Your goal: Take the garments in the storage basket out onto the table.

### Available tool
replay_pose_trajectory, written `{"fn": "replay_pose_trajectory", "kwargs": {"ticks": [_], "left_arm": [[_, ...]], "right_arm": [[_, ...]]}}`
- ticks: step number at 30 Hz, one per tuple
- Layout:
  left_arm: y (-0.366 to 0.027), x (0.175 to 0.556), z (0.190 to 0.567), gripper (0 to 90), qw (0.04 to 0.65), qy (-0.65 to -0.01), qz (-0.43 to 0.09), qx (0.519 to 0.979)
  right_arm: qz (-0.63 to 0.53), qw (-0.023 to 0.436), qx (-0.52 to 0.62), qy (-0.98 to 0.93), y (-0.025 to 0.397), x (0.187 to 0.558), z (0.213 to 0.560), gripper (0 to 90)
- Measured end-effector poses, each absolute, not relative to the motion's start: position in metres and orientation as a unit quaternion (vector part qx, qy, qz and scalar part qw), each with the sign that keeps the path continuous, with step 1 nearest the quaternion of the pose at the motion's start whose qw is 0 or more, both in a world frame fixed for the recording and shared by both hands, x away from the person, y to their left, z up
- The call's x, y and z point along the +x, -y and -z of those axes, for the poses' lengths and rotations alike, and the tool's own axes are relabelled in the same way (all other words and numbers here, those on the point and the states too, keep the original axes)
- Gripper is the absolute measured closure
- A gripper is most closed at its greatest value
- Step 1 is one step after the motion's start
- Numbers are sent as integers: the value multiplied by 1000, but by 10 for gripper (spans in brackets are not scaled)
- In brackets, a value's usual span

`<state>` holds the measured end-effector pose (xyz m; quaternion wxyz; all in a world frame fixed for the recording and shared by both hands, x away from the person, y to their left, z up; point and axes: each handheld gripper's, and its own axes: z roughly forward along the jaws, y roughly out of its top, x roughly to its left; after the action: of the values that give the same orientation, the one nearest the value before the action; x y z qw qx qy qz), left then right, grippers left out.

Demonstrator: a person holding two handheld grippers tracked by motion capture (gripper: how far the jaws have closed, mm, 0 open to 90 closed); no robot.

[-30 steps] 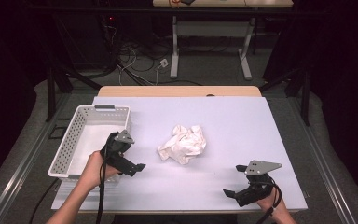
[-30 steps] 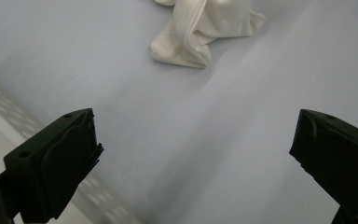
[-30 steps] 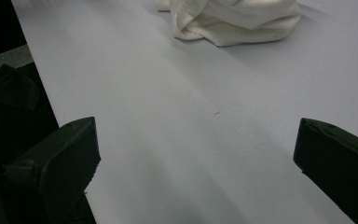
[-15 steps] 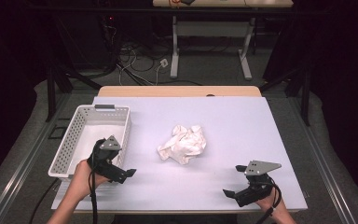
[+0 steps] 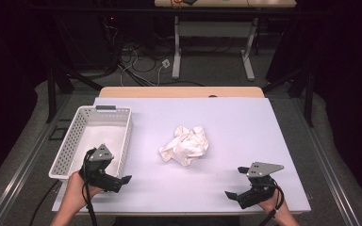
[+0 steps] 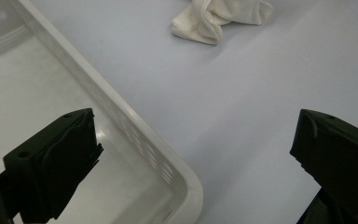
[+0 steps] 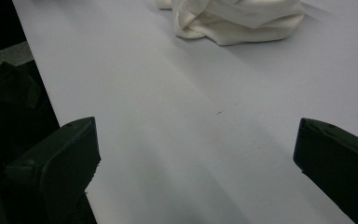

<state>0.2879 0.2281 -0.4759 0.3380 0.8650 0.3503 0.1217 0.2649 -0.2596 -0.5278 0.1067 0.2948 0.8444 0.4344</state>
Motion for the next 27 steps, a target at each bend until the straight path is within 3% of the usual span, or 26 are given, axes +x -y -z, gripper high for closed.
{"fn": "replay_pose_trajectory", "kwargs": {"ticks": [27], "left_arm": [[-243,259,476,0,373,-358,-158,842]], "right_arm": [[-435,109,294,-844,258,265,529,1]]}}
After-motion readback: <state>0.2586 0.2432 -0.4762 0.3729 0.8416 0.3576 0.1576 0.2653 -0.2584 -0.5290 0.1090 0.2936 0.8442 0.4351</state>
